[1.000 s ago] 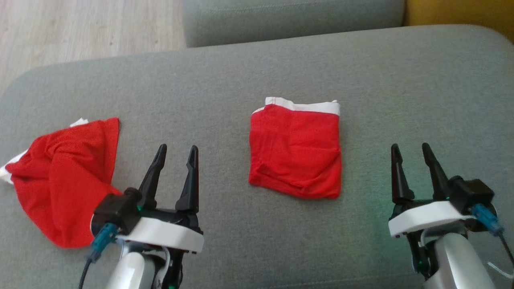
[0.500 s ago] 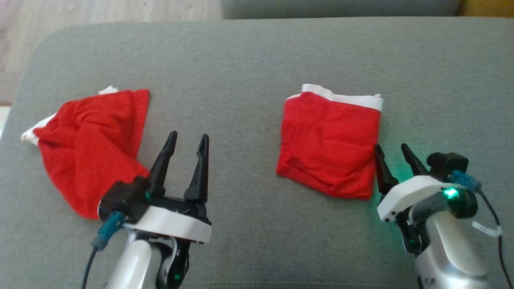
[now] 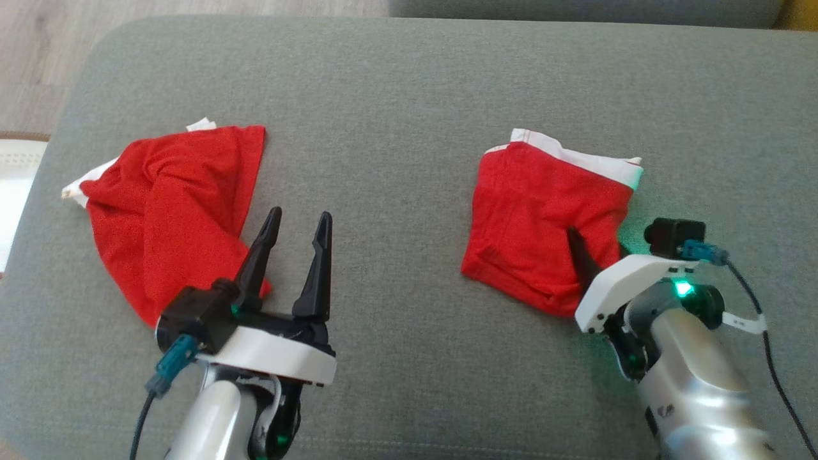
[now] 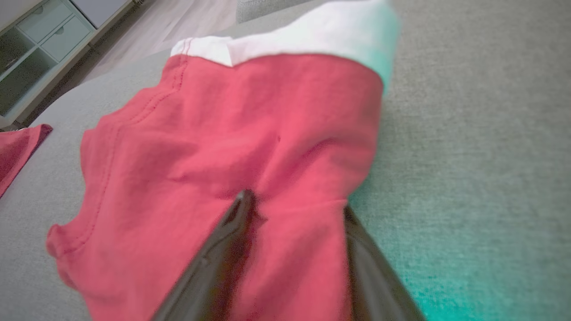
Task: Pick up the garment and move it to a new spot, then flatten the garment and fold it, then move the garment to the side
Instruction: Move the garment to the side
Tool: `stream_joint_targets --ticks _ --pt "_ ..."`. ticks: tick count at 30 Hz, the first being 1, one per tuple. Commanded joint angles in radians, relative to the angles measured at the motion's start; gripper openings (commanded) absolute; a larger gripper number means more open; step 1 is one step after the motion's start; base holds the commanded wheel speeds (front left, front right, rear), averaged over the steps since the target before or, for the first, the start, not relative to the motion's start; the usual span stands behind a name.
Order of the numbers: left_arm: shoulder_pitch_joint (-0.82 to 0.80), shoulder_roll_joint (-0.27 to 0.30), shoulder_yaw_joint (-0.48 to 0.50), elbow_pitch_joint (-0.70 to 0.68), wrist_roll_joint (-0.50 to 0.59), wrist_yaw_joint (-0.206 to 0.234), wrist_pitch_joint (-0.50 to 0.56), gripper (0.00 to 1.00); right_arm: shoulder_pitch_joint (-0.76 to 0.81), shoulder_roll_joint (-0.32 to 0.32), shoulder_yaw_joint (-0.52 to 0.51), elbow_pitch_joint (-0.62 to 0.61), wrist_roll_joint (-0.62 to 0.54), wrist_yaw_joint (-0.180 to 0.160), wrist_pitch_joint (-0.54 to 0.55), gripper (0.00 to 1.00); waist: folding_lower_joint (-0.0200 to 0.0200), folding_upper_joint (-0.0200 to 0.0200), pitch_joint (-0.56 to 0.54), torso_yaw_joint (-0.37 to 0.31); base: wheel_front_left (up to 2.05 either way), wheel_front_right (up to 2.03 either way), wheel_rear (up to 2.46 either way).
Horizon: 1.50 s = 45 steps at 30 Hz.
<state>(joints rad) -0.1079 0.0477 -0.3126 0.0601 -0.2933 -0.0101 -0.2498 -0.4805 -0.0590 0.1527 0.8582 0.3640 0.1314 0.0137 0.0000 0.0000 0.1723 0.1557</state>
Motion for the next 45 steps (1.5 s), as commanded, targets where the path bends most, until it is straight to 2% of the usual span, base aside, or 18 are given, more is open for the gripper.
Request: stream_joint_targets --ticks 1,8,12,17,24,27,30,37,45 --pt "-0.034 0.003 0.033 -0.031 0.001 -0.003 -0.012 1.0 -0.021 0.009 0.04 0.013 -0.036 -0.001 -0.024 0.0 0.0 0.0 -0.004 -0.013 0.0 0.0 0.0" --pt "-0.034 0.003 0.04 -0.034 0.005 -0.006 -0.012 1.0 -0.069 -0.005 0.044 0.052 -0.175 -0.001 -0.075 0.0 0.0 0.0 -0.011 -0.058 0.0 0.0 0.0" --pt "-0.04 0.003 0.038 -0.041 0.003 -0.003 -0.012 1.0 -0.102 -0.076 0.093 0.048 -0.241 -0.001 -0.052 0.0 0.0 0.0 -0.003 -0.086 0.0 0.0 0.0" --pt "-0.059 0.003 0.033 -0.052 -0.002 -0.001 -0.012 1.0 -0.151 -0.256 0.198 0.02 -0.263 -0.001 0.014 0.0 0.0 0.0 0.028 -0.101 0.0 0.0 0.0" --pt "-0.091 0.003 0.021 -0.057 -0.018 -0.005 -0.012 1.0 -0.215 -0.541 0.343 -0.028 -0.21 -0.001 0.112 0.0 0.0 0.0 0.077 -0.089 0.0 0.0 0.0" --pt "-0.104 0.003 0.012 -0.056 -0.027 -0.005 -0.012 1.0 -0.233 -0.646 0.361 -0.023 -0.187 -0.001 0.155 0.0 0.0 0.0 0.095 -0.072 0.0 0.0 0.0" --pt "-0.115 0.003 0.011 -0.058 -0.033 -0.004 -0.012 1.0 -0.24 -0.717 0.349 -0.01 -0.16 -0.001 0.183 0.0 0.0 0.0 0.113 -0.055 0.0 0.0 0.0" --pt "-0.124 0.003 0.02 -0.05 -0.035 -0.007 -0.012 1.0 -0.267 -0.765 0.248 0.037 -0.175 -0.001 0.237 0.0 0.0 0.0 0.134 -0.038 0.0 0.0 0.0" --pt "-0.128 0.003 0.029 -0.049 -0.037 -0.005 -0.012 1.0 -0.24 -0.737 0.144 0.025 -0.233 -0.001 0.256 0.0 0.0 0.0 0.134 -0.04 0.0 0.0 0.0"
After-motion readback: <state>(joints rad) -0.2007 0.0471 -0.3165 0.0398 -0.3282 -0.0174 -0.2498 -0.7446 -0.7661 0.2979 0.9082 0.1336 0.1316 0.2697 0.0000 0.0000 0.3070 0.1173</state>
